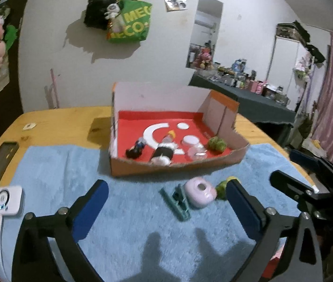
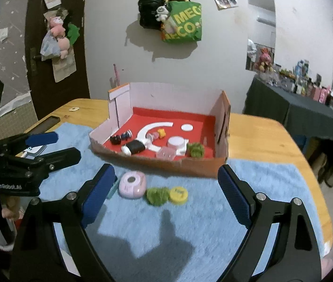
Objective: Organize objects
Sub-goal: 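Withdraw both tools from the box back over the towel, then move the left tool toward the teal clothespin while the right tool approaches the yellow cap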
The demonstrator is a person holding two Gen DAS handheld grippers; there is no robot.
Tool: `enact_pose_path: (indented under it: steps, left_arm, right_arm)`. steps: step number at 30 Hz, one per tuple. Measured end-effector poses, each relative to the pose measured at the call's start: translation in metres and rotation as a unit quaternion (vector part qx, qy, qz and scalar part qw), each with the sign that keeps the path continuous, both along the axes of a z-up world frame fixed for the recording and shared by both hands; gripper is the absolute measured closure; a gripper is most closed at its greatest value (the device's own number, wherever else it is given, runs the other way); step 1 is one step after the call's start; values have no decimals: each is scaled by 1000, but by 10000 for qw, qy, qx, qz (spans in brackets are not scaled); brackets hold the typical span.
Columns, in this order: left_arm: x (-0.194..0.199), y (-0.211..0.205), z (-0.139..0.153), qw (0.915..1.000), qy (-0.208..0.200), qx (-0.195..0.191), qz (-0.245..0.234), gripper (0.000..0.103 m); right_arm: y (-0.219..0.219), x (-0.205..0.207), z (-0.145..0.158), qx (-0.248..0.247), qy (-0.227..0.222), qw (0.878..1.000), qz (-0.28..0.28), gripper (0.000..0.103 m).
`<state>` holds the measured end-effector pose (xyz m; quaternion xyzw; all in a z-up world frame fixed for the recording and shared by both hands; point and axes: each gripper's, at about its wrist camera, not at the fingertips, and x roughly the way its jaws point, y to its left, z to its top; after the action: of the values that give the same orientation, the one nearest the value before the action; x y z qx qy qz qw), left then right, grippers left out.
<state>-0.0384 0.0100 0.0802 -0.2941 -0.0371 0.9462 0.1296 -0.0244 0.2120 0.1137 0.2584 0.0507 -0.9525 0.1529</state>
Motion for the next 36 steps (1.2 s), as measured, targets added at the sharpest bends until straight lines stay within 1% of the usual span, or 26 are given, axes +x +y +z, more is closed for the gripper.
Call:
enact_pose_path:
  steps: [4,8,11,15,19,28,36]
  left_arm:
    - [4,0,-13,9998,-55,-109,168,0]
    - [8,4,-28,9992,-153,-289,215,0]
    - [10,5,-38,9990,-236,-312,216,0]
    - [13,7,-46,9987,-357,-309,199,0]
    - [14,11,-49,9983,-385,-397,180,0]
    - [11,13,-52,9981,-446,-374,205,0]
    - [-8,20,-55,9966,-621,-504,205,0]
  right_arm:
    - [3,6,-14,-89,13,9998,-168,13]
    - [4,9,-26,-66,-79,9996,-258,13]
    - [6,12,-35,-102,-134,9994,-313,13]
    - [9,12,-49,-234,-349,9984,-369,13]
    - [10,12,-58,-181,-434,9980,-414,13]
    - [12,10,-62,-206,-521,9976,-405,13]
    - [14,4,-63,-200,-581,9973,-398,13]
